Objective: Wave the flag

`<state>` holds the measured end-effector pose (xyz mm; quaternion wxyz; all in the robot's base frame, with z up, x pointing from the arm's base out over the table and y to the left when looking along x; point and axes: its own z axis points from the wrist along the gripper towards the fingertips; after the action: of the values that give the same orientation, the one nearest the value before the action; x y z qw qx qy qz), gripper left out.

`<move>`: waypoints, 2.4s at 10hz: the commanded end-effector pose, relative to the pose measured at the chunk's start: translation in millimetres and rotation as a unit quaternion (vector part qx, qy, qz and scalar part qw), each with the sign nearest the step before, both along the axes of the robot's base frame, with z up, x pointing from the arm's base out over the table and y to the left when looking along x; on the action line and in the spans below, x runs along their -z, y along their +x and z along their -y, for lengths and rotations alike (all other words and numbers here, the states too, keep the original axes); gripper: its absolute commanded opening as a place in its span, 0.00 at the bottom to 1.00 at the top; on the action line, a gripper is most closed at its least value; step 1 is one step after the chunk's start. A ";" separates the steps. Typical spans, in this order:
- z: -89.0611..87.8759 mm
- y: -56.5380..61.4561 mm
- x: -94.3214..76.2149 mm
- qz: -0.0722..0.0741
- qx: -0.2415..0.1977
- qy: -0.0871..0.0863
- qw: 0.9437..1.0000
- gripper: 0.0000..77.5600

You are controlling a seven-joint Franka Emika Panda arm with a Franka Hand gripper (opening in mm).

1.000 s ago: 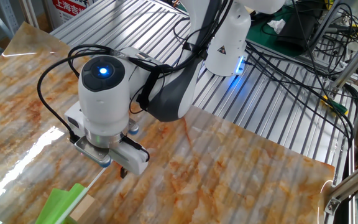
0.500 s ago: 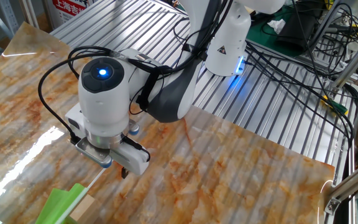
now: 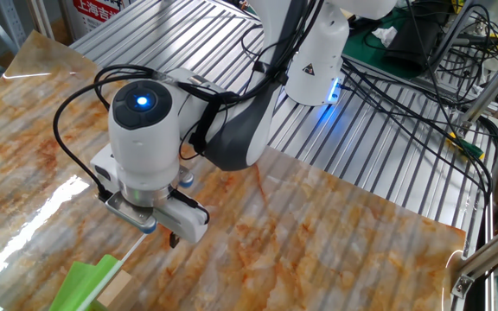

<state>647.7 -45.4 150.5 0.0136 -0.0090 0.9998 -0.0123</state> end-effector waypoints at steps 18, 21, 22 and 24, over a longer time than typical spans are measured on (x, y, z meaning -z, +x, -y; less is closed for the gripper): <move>0.6 1.3 -2.5 -0.001 -0.008 -0.001 1.000 0.01; 0.6 1.3 -2.5 -0.001 -0.008 -0.001 1.000 0.01; 0.6 1.3 -2.5 -0.001 -0.008 -0.001 1.000 0.01; 0.6 1.3 -2.5 -0.001 -0.008 -0.001 1.000 0.01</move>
<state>646.4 -45.4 148.9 0.0103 -0.0142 0.9998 -0.0121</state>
